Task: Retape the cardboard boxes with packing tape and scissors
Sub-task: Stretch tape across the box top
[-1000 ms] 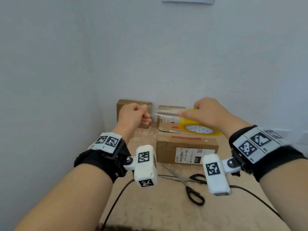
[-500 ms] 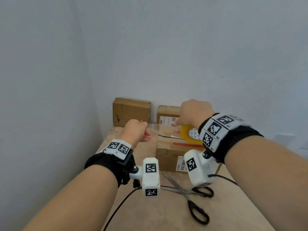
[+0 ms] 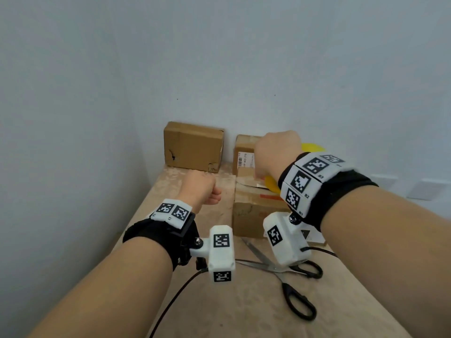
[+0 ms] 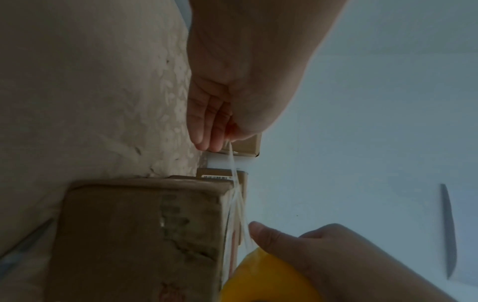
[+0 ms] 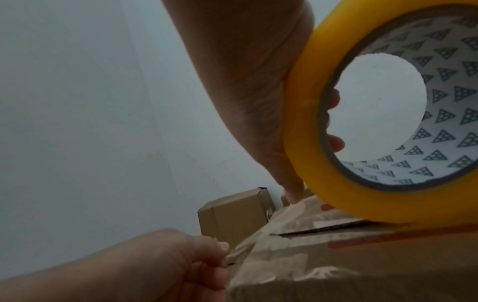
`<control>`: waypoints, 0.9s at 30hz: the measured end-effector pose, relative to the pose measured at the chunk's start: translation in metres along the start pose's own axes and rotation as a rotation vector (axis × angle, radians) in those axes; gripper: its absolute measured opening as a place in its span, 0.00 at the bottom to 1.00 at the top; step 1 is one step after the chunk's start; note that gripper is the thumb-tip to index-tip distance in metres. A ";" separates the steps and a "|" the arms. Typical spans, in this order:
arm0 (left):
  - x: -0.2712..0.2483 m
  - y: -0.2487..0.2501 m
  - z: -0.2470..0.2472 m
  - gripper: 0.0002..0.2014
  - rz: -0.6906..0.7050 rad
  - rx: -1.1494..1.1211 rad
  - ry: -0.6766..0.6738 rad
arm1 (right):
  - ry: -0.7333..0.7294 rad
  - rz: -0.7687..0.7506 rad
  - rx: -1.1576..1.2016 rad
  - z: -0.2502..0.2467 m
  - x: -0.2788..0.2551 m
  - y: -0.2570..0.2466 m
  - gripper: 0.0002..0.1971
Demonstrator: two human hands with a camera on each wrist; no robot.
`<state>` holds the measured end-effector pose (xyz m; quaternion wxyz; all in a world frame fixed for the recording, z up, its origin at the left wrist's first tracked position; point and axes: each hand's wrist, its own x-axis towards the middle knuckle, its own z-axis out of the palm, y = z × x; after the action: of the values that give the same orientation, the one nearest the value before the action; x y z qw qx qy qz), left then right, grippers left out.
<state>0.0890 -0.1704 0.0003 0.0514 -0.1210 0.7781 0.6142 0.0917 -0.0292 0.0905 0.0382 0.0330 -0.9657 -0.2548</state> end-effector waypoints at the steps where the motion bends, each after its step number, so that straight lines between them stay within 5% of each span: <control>1: 0.001 -0.004 0.002 0.11 0.000 0.017 0.003 | 0.006 -0.004 -0.004 0.001 0.000 -0.002 0.10; 6: 0.000 -0.022 0.018 0.12 0.017 0.137 -0.034 | 0.069 -0.038 0.113 0.000 -0.003 0.006 0.14; 13: 0.003 -0.031 0.039 0.23 0.088 0.323 -0.112 | 0.180 0.096 0.687 0.019 -0.024 0.055 0.19; 17: 0.000 -0.026 0.029 0.20 0.123 0.501 -0.096 | 0.228 0.121 0.683 0.023 -0.027 0.054 0.19; 20: -0.004 -0.009 0.024 0.12 0.251 0.317 -0.019 | 0.216 0.091 0.677 0.015 -0.020 0.046 0.17; 23: -0.018 0.012 0.029 0.14 0.242 0.117 -0.180 | 0.248 0.086 0.685 0.010 -0.019 0.043 0.15; 27: -0.026 0.011 0.040 0.14 0.134 0.256 -0.319 | 0.287 0.048 0.683 0.011 -0.021 0.048 0.08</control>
<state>0.1090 -0.1263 0.0076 0.1477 0.0373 0.8382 0.5236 0.1095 0.0199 0.1032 0.1658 0.0566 -0.9804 0.0904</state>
